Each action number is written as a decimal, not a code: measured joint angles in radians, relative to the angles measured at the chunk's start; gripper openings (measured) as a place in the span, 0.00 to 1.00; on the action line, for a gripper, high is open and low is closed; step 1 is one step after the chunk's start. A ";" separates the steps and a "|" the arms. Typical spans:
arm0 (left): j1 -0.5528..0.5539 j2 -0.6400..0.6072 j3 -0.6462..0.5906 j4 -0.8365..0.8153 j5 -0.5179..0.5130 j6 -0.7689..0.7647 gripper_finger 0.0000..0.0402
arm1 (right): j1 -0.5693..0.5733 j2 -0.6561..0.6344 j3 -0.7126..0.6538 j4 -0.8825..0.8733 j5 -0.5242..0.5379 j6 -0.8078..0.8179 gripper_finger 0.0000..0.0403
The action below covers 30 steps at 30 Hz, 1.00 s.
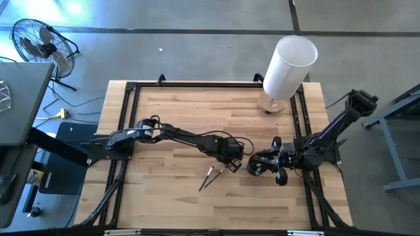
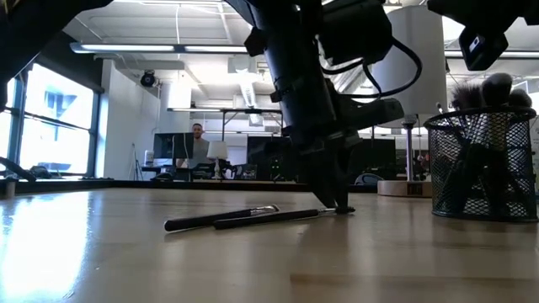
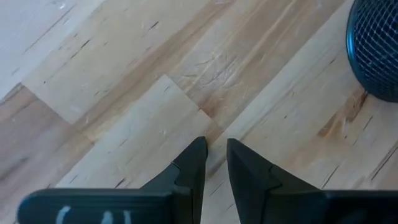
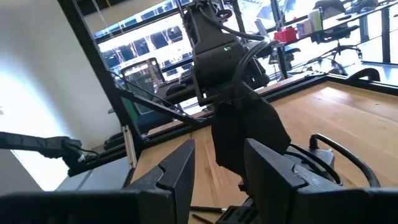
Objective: Put items in baskets/containers
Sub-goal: Put the lash into the mesh organizer
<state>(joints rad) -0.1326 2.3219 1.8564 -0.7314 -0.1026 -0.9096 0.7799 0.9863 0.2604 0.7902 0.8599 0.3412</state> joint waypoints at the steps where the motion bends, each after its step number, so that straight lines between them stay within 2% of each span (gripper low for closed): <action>1: 0.000 0.001 0.007 -0.008 0.005 0.013 0.17 | 0.000 0.000 0.000 0.000 -0.004 0.000 0.32; 5: -0.020 -0.007 0.067 -0.129 0.006 0.043 0.17 | 0.000 0.000 0.000 0.000 -0.025 0.000 0.32; 8: -0.045 -0.013 0.108 -0.122 -0.029 0.049 0.17 | 0.000 0.000 0.000 0.000 -0.045 -0.001 0.32; 13: -0.075 -0.013 0.130 -0.204 -0.045 0.057 0.17 | 0.000 0.000 0.000 -0.001 -0.065 -0.001 0.32; 21: -0.109 0.016 0.127 -0.135 -0.062 0.081 0.17 | 0.000 0.000 0.000 -0.003 -0.107 0.011 0.32; 25: -0.101 0.026 0.128 -0.073 -0.082 0.145 0.17 | 0.000 0.000 0.000 -0.004 -0.129 0.026 0.32; 30: -0.105 0.036 0.127 -0.087 -0.127 0.191 0.17 | 0.000 0.000 0.000 -0.003 -0.138 0.078 0.32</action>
<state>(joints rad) -0.2371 2.3577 1.9835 -0.8185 -0.2293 -0.7185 0.7799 0.9863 0.2604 0.7868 0.7216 0.4195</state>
